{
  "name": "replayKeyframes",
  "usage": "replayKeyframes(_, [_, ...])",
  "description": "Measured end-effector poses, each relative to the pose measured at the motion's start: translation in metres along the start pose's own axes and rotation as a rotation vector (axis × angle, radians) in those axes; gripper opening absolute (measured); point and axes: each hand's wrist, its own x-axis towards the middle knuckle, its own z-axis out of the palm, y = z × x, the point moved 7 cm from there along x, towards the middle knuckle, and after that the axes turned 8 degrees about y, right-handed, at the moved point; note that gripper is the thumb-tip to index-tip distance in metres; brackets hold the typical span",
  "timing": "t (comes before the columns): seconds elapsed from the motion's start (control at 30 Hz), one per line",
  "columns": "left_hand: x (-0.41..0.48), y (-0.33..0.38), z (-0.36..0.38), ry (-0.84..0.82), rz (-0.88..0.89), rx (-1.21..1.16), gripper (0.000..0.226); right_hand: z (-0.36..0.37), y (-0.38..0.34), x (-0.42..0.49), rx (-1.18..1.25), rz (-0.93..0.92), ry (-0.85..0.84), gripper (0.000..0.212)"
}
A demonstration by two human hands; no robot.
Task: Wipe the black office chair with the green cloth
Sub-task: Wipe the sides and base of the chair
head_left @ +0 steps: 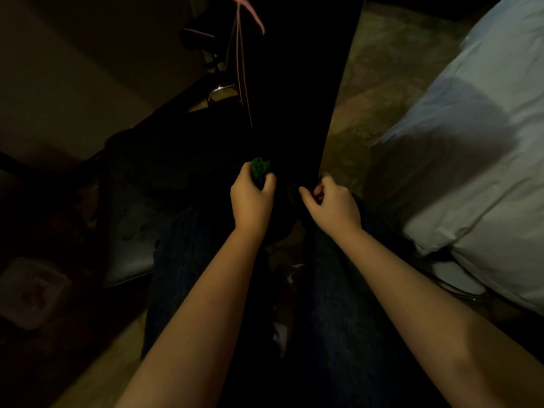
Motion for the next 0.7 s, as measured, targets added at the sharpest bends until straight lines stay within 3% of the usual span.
replayKeyframes(0.37, [0.013,-0.019,0.013,-0.103,-0.022,0.064,0.032,0.005,0.009,0.003,0.089,-0.029,0.074,0.029])
replayKeyframes(0.7, [0.019,-0.031,0.024,-0.089,-0.007,0.135,0.039,0.005,0.010,0.006,0.087,0.002,0.086,0.030])
